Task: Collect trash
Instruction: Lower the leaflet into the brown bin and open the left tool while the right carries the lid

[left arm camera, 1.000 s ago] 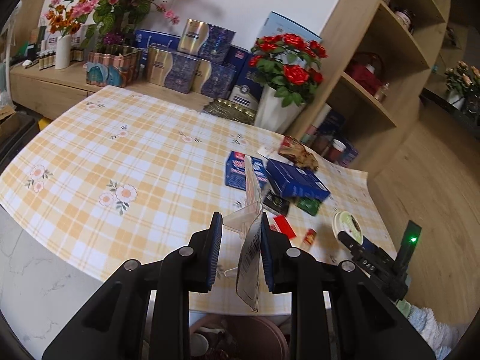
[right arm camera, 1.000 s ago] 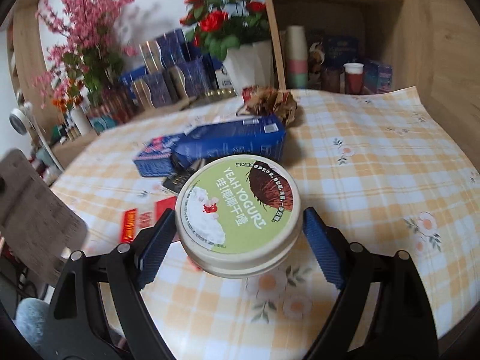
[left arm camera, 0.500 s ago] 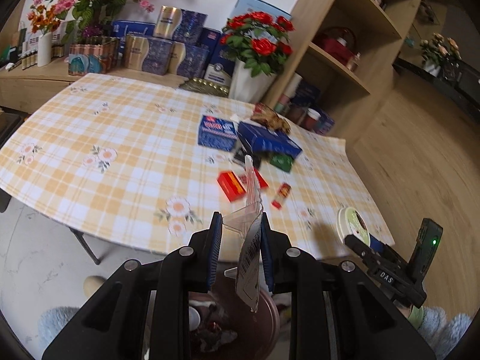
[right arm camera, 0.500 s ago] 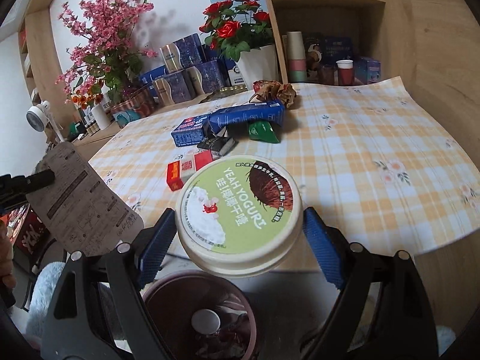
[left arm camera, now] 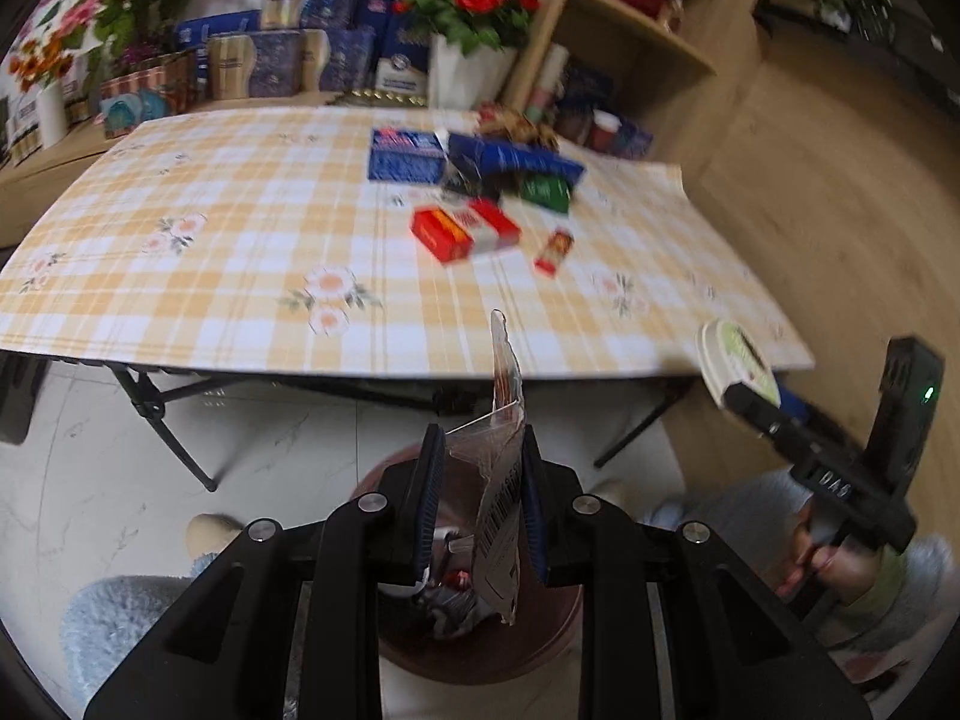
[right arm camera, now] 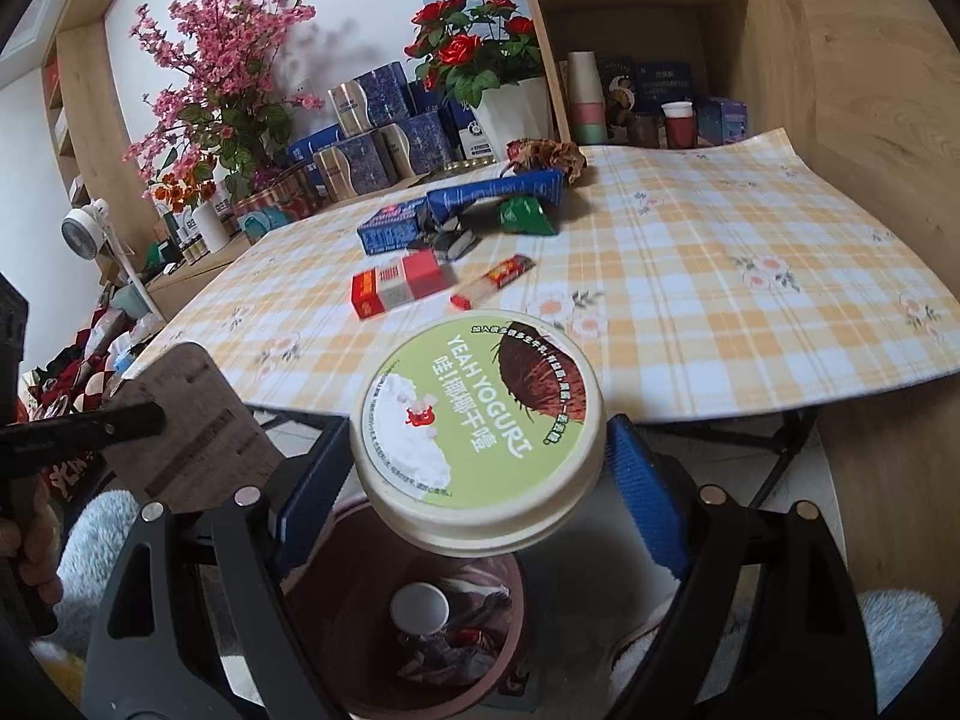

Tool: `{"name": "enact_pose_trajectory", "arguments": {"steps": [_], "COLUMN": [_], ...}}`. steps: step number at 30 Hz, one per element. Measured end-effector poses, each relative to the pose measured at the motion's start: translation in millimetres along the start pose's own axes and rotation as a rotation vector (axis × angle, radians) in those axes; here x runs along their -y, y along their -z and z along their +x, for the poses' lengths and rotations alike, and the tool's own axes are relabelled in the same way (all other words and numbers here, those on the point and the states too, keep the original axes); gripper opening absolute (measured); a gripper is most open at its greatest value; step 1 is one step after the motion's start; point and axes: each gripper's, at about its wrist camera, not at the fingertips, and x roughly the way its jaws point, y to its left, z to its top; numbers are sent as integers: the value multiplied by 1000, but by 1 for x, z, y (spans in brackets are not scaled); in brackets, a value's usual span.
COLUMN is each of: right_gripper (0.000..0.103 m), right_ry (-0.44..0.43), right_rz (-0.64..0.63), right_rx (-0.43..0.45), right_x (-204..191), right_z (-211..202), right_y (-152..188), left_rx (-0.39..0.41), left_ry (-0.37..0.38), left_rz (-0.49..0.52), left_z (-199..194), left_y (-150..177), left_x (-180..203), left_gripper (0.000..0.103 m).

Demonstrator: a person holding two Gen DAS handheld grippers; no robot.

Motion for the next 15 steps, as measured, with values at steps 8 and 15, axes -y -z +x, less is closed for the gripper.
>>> {"name": "enact_pose_trajectory", "arguments": {"steps": [8, 15], "right_gripper": [84, 84], "right_ry": [0, 4], "right_rz": [15, 48], "right_rx": [-36, -68], "right_x": [10, 21], "right_z": [5, 11], "right_y": [21, 26], "left_rx": [-34, -106], "left_ry": [-15, 10], "left_rz": [30, -17], "left_z": [42, 73], "left_y": [29, 40], "left_x": [3, 0], "left_gripper": [24, 24]}}
